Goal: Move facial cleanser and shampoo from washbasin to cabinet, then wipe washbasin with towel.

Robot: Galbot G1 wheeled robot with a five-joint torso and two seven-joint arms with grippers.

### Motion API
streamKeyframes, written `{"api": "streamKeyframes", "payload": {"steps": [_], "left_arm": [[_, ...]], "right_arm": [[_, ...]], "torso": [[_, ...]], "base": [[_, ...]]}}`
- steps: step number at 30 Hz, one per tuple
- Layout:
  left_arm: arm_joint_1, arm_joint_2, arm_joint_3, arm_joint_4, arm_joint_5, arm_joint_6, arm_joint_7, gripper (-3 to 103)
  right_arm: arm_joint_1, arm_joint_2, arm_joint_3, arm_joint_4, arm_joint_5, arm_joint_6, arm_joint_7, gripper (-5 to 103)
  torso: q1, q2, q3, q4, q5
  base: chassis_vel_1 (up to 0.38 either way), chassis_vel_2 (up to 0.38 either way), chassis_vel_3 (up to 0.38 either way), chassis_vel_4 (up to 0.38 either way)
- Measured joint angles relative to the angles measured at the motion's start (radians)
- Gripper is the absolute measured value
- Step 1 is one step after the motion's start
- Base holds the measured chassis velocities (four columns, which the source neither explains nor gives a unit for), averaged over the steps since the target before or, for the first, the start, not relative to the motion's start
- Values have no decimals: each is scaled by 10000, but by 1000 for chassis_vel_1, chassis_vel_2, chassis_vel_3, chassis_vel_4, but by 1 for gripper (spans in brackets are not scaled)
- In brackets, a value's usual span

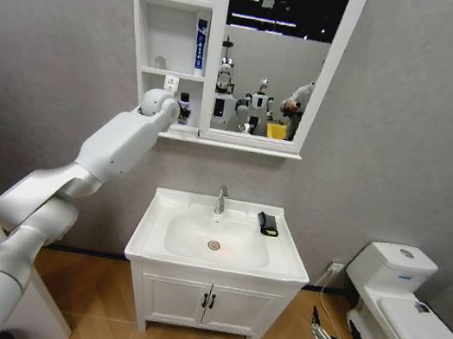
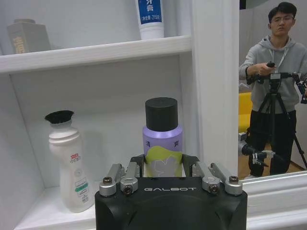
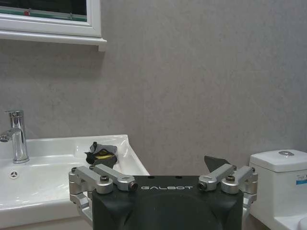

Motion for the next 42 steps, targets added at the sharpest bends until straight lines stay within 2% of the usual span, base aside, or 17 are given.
{"api": "streamKeyframes", "payload": {"steps": [7,12,21,23,26,28,29,32,33,36,38,39,40,42], "left_arm": [[-67,-573,-253,877,694,-339,272,42],[-88,-1017,-708,1718,1564,-616,433,42],[-196,-1356,-1189,2646,2183,-859,708,42],[-206,-1545,-1449,3129,2621,-1166,862,42],[-160,-1611,-1631,3255,2534,-1288,909,39],[-5,-1592,-1742,3119,2157,-1287,901,48],[-5,-1592,-1742,3119,2157,-1287,901,48],[205,-1288,-1615,2662,2129,-1294,911,64],[205,-1288,-1615,2662,2129,-1294,911,64],[428,-778,-1358,2026,1993,-1286,900,81],[502,-611,-1297,1780,1905,-1255,863,81],[679,-230,-1193,1191,1641,-1190,771,91],[679,-230,-1193,1191,1641,-1190,771,91],[1108,499,-1150,-90,693,-1184,545,98]], "right_arm": [[-122,-6,95,-76,171,239,-137,100],[-191,-54,194,-100,327,360,-291,100],[-146,-105,192,-100,337,356,-335,100],[-137,-116,192,-94,337,335,-335,100],[-145,-103,201,-92,337,322,-334,100],[-173,-72,207,-90,337,315,-333,100],[-173,-72,207,-90,337,315,-333,100],[-187,-62,206,-90,326,301,-332,100],[-187,-62,206,-90,326,301,-332,100],[-142,-54,152,-45,287,221,-323,100],[-133,-51,136,-25,273,201,-319,100],[-119,-51,100,11,258,157,-312,100],[-119,-51,100,11,258,157,-312,100],[-66,-64,64,51,227,104,-300,100]], "torso": [[-1,0,0,1,-1],[-1,0,0,1,-2],[-1,2,-1,3,-3],[-1,2,-1,2,-3],[0,1,-1,2,-3],[-1,1,0,1,-4],[-1,1,0,1,-4],[-2,2,-1,-1,-3],[-2,2,-1,-1,-3],[-1,2,-1,3,-4],[-2,2,-1,2,-4],[-2,1,-1,1,-4],[-2,1,-1,1,-4],[-2,1,-1,3,-5]], "base": [[0,0,0,0],[0,0,0,0],[0,0,0,0],[0,0,0,0],[0,0,0,0],[0,0,0,0],[0,0,0,0],[0,0,0,0],[0,0,0,0],[0,0,0,0],[0,0,0,0],[0,0,0,0],[0,0,0,0],[0,0,0,0]]}}
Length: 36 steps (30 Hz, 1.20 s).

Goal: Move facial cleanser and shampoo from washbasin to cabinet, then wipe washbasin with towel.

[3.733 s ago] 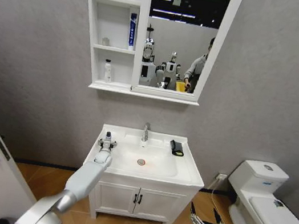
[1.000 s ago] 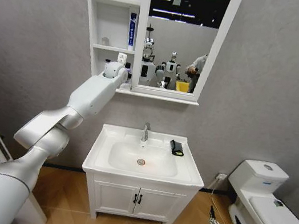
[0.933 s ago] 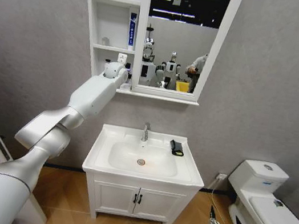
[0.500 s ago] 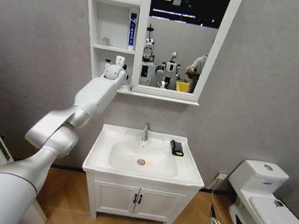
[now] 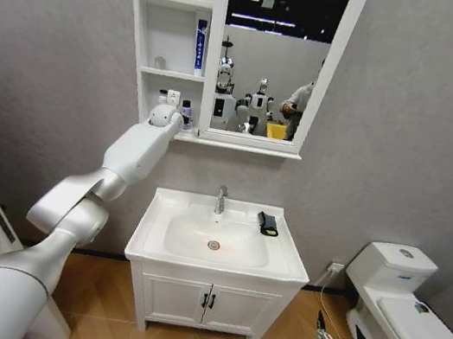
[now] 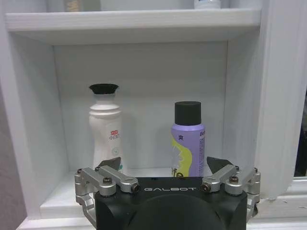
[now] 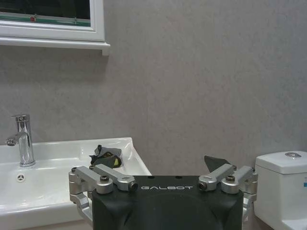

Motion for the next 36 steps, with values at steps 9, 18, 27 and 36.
{"api": "streamKeyframes", "payload": {"steps": [9,18,27,36], "left_arm": [[2276,2437,-393,-5070,-2647,148,-937,100],[7746,5956,-2683,-9471,-1087,-1745,195,100],[15438,4958,-7504,-11514,1398,-2681,373,100],[20631,668,-9222,-13838,4862,-3964,1648,100]], "right_arm": [[98,-16,-142,294,-35,-216,13,100],[319,7,-435,511,-608,-375,123,100],[289,124,-669,694,-950,-530,0,100],[198,98,-1013,728,-1065,-560,-290,100]], "torso": [[-2,1,-2,-7,5],[-3,1,-2,6,-12],[0,1,-2,-6,4],[-3,2,-3,0,8]], "base": [[0,0,0,0],[0,0,0,0],[0,0,0,0],[0,0,0,0]]}}
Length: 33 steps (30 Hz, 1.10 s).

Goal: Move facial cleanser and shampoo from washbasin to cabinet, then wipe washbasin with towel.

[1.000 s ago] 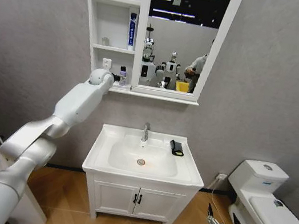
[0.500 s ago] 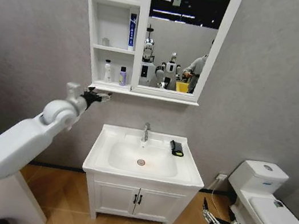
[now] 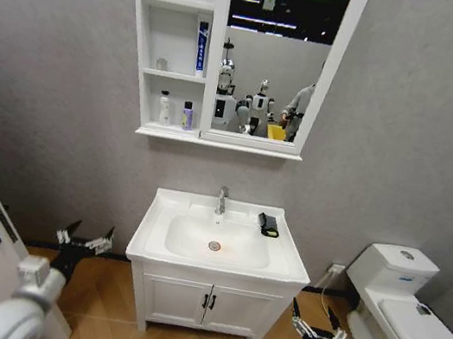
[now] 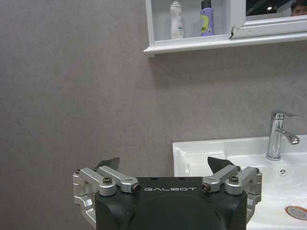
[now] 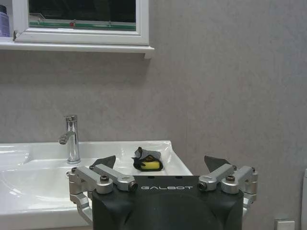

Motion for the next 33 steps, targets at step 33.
{"api": "streamKeyframes", "payload": {"steps": [33], "left_arm": [[917,-2631,1779,-402,3178,-581,-25,100]], "right_arm": [[-225,-110,-244,1151,294,-943,-135,100]], "torso": [[4,-2,3,-3,-6]], "base": [[-81,81,91,-87]]}}
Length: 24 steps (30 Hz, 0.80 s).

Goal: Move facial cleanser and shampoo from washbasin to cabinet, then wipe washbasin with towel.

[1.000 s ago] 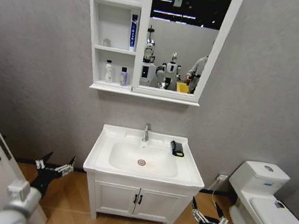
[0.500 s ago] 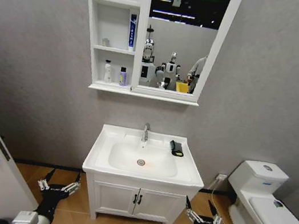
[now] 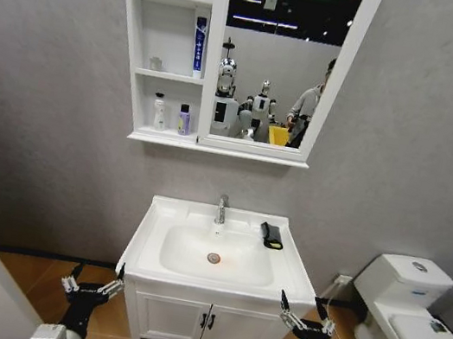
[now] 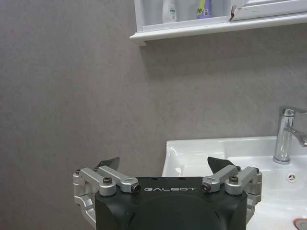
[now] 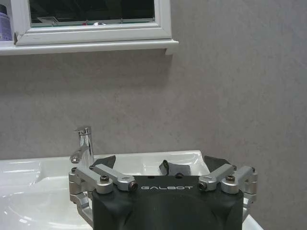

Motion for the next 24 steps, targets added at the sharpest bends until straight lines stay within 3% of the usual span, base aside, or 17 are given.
{"api": "streamKeyframes", "payload": {"steps": [8,10,11,14,19,24], "left_arm": [[-36,3,4,68,-22,1,-7,100],[-26,-9,76,96,43,2,4,100],[-26,-9,76,96,43,2,4,100],[3,7,201,152,208,-27,82,100],[-1,16,226,182,367,-117,248,100],[36,44,243,246,513,-195,396,100]], "right_arm": [[132,-205,128,60,255,-394,99,100],[558,-543,408,64,823,-1064,255,100],[558,-543,408,64,823,-1064,255,100],[1293,-1343,732,-97,1422,-1976,350,100],[1903,-1826,743,-286,1758,-2469,427,100],[3420,-2488,634,-1169,2706,-3450,711,100]], "torso": [[13,-6,4,0,2],[-2,-2,-1,-1,1],[-2,-2,-1,-1,1],[-11,3,-3,3,1],[-11,4,-3,1,1],[2,0,1,0,4]], "base": [[-159,141,133,-111],[11,2,-54,-9],[34,-15,-54,15],[62,-52,-53,51],[33,-16,-18,28],[0,0,0,0]]}}
